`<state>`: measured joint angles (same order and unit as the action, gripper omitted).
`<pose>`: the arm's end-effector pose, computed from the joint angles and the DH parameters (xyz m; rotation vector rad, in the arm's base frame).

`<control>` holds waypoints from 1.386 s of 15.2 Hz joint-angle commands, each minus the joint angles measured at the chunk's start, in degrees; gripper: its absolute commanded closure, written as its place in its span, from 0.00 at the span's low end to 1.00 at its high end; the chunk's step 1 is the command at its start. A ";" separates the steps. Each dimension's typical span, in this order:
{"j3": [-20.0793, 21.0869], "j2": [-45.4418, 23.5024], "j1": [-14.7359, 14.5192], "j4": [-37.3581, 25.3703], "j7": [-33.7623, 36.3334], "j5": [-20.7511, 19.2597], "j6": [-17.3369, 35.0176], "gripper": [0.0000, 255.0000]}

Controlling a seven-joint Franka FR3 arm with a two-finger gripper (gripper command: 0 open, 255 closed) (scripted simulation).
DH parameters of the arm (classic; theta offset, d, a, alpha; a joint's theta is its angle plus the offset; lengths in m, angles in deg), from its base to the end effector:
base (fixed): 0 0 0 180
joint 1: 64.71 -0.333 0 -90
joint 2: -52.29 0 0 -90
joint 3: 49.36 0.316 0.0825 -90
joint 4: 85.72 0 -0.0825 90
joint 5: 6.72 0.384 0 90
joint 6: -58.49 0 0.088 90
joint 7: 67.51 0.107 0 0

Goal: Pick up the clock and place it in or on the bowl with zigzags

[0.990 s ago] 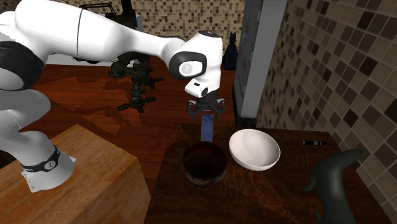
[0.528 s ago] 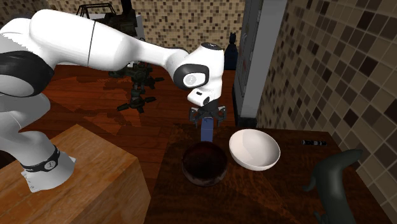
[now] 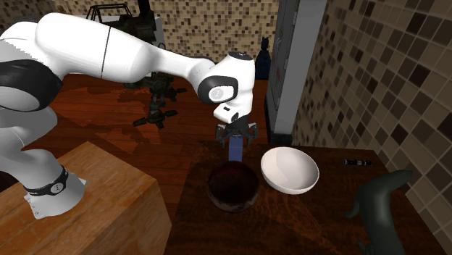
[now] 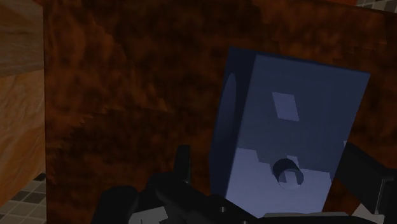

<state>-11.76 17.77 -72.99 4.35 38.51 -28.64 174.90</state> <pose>0.5375 0.4269 0.3439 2.7835 -1.4499 -0.0224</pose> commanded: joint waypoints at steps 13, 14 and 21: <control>0.45 0.93 0.17 -0.96 -0.39 0.66 -1.74 1.00; 0.59 1.23 0.22 -1.31 -0.52 0.87 -2.34 1.00; 1.44 3.00 0.35 -4.21 -1.35 2.20 -6.67 1.00</control>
<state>-10.41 20.57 -72.66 0.65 37.33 -26.61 168.89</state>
